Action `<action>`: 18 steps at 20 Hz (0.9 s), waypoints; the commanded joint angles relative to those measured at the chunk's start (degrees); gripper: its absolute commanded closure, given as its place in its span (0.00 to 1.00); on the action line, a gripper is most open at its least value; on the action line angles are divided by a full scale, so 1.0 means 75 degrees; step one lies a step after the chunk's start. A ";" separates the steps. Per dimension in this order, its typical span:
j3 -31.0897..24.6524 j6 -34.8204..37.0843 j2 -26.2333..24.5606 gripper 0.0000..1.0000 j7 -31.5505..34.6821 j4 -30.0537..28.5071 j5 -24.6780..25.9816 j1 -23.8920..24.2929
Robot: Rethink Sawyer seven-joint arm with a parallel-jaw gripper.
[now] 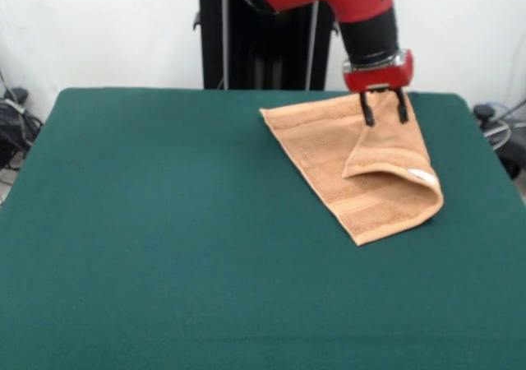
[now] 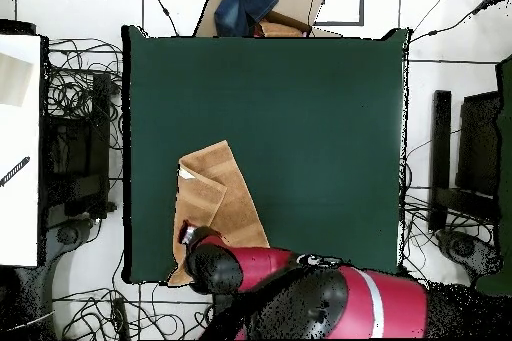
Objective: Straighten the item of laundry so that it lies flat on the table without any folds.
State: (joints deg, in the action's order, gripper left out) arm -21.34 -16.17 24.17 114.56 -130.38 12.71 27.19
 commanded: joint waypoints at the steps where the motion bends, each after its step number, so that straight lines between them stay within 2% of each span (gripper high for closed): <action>1: -0.1188 0.0841 0.0175 0.00 0.0934 0.0198 0.0104 0.0366; 7: -0.1163 0.0655 -0.0633 0.00 0.0678 0.0587 0.0481 0.0618; 12: -0.1164 0.0793 -0.0892 0.00 0.0520 0.0808 0.0695 0.0808; 18: -0.0872 0.0399 -0.1856 0.00 0.0381 0.1482 0.1316 0.0834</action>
State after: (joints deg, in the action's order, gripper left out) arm -26.22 -16.16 18.39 114.56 -129.31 18.72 33.11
